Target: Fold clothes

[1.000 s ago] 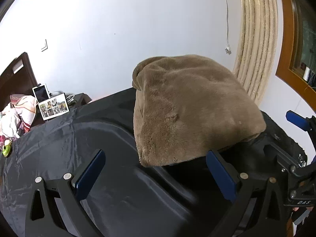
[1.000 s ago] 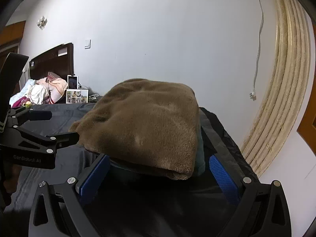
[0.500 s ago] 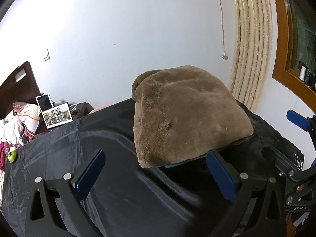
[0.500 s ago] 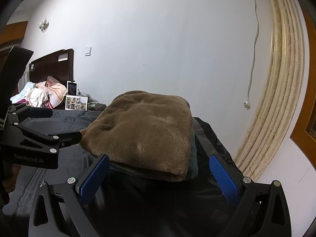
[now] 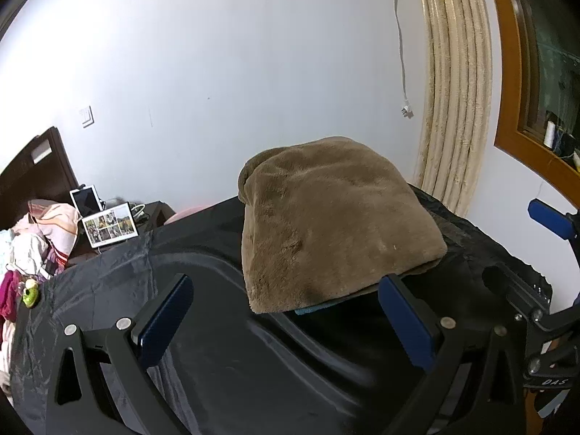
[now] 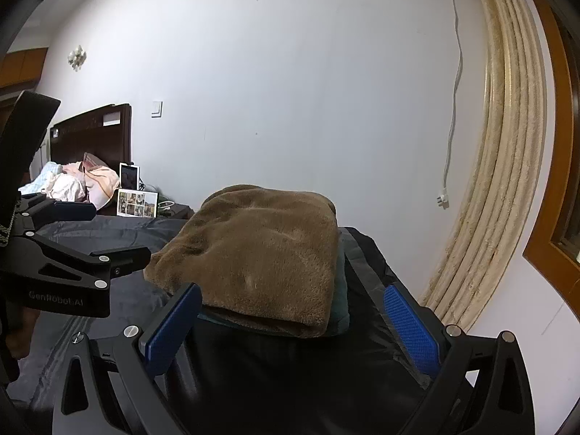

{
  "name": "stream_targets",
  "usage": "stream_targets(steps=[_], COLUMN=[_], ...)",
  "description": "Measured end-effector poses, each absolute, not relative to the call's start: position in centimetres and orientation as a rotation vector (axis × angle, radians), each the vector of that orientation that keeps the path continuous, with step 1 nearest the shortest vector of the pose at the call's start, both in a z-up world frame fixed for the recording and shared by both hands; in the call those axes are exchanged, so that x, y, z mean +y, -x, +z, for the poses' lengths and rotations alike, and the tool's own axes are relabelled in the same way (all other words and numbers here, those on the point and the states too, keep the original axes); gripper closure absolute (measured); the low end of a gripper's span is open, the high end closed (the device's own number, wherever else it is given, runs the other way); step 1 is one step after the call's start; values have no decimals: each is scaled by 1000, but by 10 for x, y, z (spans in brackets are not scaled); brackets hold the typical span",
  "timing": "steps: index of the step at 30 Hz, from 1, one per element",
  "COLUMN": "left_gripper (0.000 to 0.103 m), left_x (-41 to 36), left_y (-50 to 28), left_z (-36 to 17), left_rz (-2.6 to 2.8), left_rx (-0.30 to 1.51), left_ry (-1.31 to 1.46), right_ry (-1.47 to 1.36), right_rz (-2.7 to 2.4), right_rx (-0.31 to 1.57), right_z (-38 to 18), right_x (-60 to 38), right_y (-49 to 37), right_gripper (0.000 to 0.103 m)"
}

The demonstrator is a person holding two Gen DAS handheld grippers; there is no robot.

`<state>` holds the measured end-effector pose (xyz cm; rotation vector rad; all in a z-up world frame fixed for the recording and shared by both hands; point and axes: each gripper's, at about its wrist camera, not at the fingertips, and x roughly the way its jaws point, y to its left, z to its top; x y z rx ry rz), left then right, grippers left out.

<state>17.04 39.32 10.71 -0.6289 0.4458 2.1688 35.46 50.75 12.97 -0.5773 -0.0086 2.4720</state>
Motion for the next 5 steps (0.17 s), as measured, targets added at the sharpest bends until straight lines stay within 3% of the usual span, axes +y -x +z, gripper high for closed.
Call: stream_targets(steps=[5], left_gripper=[1], left_x=[385], left_y=[-183], left_z=[110], left_rz=[2198], left_rx=[468], left_ry=[555], right_ry=[579], right_rz=[2479], right_rx=[-11], right_z=[129], right_x=[501], right_y=[-360], right_gripper=[1])
